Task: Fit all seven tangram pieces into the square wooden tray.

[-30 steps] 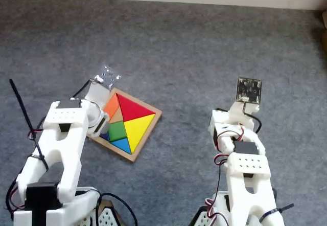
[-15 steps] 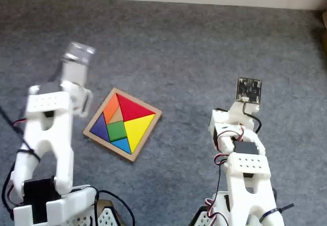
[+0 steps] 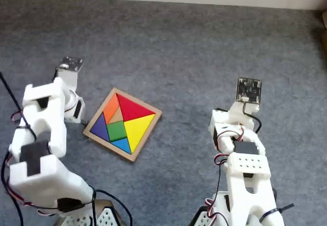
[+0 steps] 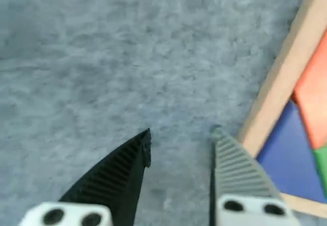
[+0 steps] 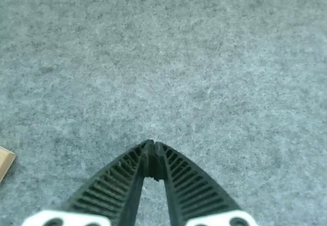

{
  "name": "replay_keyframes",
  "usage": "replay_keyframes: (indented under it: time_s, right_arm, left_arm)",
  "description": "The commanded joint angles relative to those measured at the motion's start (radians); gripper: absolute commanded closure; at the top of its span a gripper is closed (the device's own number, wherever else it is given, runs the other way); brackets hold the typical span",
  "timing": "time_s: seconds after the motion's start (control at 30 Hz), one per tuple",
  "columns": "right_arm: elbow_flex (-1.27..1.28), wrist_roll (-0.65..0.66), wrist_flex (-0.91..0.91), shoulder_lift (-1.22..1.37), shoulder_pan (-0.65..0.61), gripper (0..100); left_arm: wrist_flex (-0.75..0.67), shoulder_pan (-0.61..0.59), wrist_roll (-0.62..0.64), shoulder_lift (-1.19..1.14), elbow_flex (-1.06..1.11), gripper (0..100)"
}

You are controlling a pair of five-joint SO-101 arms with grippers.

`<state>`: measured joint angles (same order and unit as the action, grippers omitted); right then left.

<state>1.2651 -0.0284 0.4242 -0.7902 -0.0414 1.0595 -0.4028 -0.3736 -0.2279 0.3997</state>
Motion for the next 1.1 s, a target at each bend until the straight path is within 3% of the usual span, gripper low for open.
replay_keyframes:
  time_s: [0.0, 0.23, 0.33, 0.53, 0.8, 0.93, 1.07]
  right_arm:
    - [-0.01, 0.015, -0.021, -0.021, 0.005, 98.5]
    - [-0.01, 0.015, -0.021, -0.021, 0.005, 98.5]
    - [-0.01, 0.015, -0.021, -0.021, 0.005, 98.5]
    - [-0.01, 0.015, -0.021, -0.021, 0.005, 98.5]
    - [-0.01, 0.015, -0.021, -0.021, 0.005, 98.5]
    - [-0.01, 0.015, -0.021, -0.021, 0.005, 98.5]
    - [-0.01, 0.015, -0.021, -0.024, 0.005, 98.5]
  left_arm:
    - [0.104, 0.028, -0.011, -0.036, -0.097, 91]
    - [0.173, 0.285, 0.0, -0.027, -0.03, 93]
    - [0.172, 0.375, 0.08, 0.033, 0.016, 93]
    - [0.078, 0.486, 0.129, 0.232, 0.179, 93]
    - [-0.086, 0.515, 0.259, 0.39, 0.3, 93]
    - [-0.106, 0.506, 0.265, 0.532, 0.36, 93]
    - [-0.221, 0.469, 0.269, 0.719, 0.499, 93]
